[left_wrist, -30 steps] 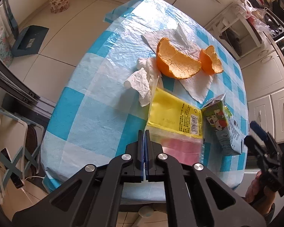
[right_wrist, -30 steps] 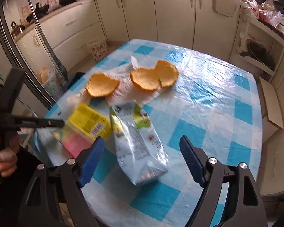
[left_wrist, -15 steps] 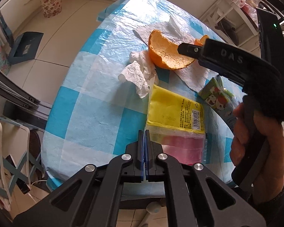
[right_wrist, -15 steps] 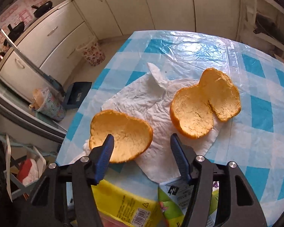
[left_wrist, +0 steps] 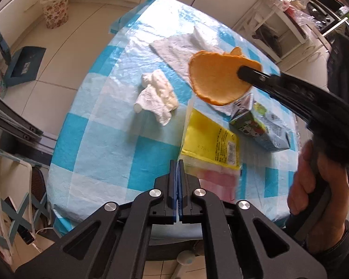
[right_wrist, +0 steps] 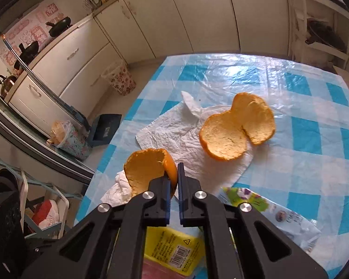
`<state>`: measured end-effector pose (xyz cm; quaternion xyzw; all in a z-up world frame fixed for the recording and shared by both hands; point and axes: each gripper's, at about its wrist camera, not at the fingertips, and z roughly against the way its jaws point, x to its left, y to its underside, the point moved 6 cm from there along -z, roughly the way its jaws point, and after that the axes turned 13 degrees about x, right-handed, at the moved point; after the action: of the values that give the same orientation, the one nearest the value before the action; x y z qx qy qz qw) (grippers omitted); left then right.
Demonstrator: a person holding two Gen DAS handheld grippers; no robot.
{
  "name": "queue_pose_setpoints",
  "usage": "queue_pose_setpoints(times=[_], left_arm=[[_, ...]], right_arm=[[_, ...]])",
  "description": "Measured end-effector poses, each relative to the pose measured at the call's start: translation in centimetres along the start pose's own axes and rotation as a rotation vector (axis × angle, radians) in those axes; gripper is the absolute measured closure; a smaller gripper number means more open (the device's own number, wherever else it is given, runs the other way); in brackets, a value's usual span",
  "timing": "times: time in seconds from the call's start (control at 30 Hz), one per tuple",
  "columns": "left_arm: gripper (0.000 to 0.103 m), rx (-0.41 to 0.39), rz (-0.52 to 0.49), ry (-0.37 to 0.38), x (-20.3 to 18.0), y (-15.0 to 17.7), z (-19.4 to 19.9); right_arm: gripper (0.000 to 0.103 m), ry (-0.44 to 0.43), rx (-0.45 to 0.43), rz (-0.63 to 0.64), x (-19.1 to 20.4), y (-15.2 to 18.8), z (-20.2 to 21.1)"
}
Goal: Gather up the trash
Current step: 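Release the juice carton and grasp an orange peel with the right gripper, then carry the bag and peel to the yellow bucket and open both grippers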
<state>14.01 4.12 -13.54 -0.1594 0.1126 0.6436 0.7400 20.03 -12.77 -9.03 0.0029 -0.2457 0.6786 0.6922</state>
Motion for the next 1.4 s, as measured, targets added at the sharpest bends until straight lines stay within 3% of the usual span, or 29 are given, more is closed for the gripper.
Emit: queue_pose_setpoints(times=[0.3, 0.43, 0.63, 0.77, 1.07, 1.2, 1.4], left_arm=[[0.102, -0.155, -0.107, 0.125, -4.3, 0.2, 3.6], [0.102, -0.192, -0.176, 0.181, -7.1, 0.9, 4.5], [0.102, -0.22, -0.303, 0.281, -13.3, 2.6, 5.1], [0.102, -0.2, -0.377, 0.317, -17.9, 3.7, 4.5], [0.102, -0.099, -0.598, 0.285, -31.5, 7.5, -0.4], [0.102, -0.046, -0.707, 0.251, -38.0, 9.6, -4.3], [0.102, 0.052, -0.798, 0.17, -43.7, 11.9, -11.6]], right_arm=[[0.097, 0.061, -0.192, -0.041, -5.3, 5.4, 11.3], [0.097, 0.103, -0.255, -0.105, -9.1, 8.8, 15.8], [0.097, 0.177, -0.296, -0.218, -15.2, 15.0, 19.3], [0.097, 0.227, -0.297, -0.3, -19.3, 19.3, 20.4], [0.097, 0.341, -0.259, -0.443, -27.5, 27.7, 20.7], [0.097, 0.389, -0.23, -0.47, -30.1, 29.7, 20.0], [0.097, 0.44, -0.173, -0.498, -33.8, 31.7, 17.9]])
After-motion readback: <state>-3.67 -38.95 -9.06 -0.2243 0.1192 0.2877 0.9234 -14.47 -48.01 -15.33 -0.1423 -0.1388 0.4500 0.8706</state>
